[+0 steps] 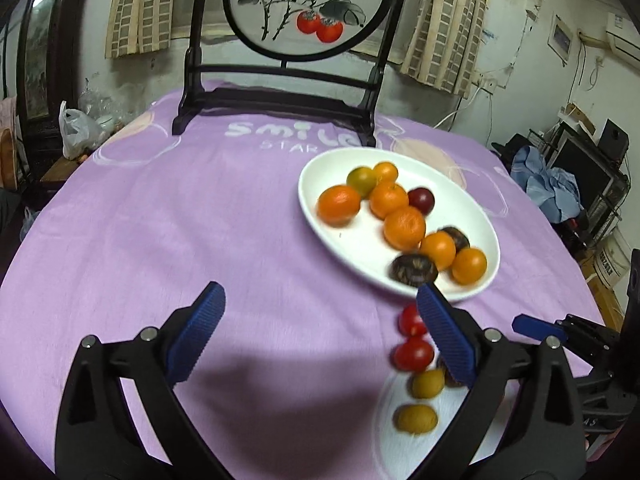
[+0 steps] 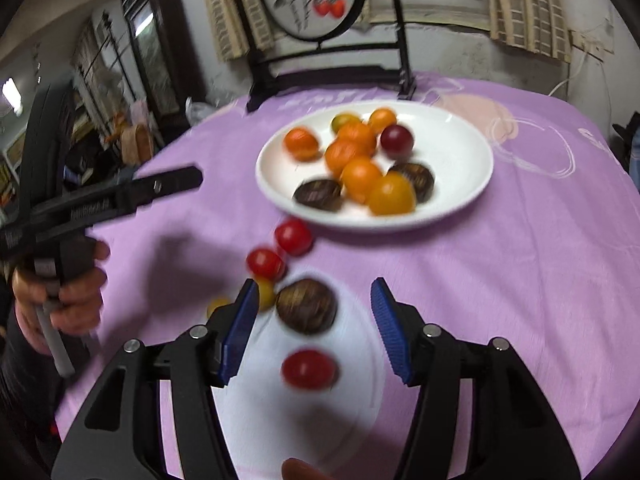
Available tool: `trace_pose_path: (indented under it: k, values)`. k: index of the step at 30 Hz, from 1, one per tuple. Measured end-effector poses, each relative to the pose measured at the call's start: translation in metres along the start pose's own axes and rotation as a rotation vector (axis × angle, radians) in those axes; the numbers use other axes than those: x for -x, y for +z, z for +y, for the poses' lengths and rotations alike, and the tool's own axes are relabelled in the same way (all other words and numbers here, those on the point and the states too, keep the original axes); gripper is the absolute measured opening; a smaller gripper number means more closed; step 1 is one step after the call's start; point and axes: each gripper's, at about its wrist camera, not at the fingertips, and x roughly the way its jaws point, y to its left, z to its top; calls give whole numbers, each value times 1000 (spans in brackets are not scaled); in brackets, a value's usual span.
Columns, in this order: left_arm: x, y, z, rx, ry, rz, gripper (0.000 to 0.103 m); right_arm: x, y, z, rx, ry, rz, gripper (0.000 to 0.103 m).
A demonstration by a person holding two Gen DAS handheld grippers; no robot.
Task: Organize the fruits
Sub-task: 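Grasp a red cherry tomato with the right tool while the left tool grasps a red tomato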
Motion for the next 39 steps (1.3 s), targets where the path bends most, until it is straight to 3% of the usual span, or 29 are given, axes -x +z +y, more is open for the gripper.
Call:
trace_pose_path:
  k: [5,11,19,22,24,27,30,33,37,39]
  values:
    - [8,-14,-3,-41,17,6,99,-5,-23,15,74,-42,73,58]
    - [8,-19,-5,-67,39,8,99,-8,-28,18,104,-64,85,57]
    - [7,-20,-6,-74,46,13,99,-13,-32,18,120,-85,97,47]
    - [7,-20,-6,-74,46,13,99,-15,-33,18,125,-95,105,33]
    - [7,-20,-6,-74,48,15,99,-15,-32,16,116,-95,105,31]
    - [5,-19,-5,-74,14,53,99,-6,-26,7,56,-79,70,31]
    - [4,-23,-11,-123,-91,109,98,5,-21,-10,-41,-74,23,31]
    - [10,-33,-30,-239,-201,142,83,6,-20,-23,-102,-92,21,31]
    - [8,-54,-54,-372,-236,185,59,5,-20,-25,-115,-97,26,31]
    - [5,-59,-59,-395,-235,203,58,6,-21,-24,-111,-95,26,31]
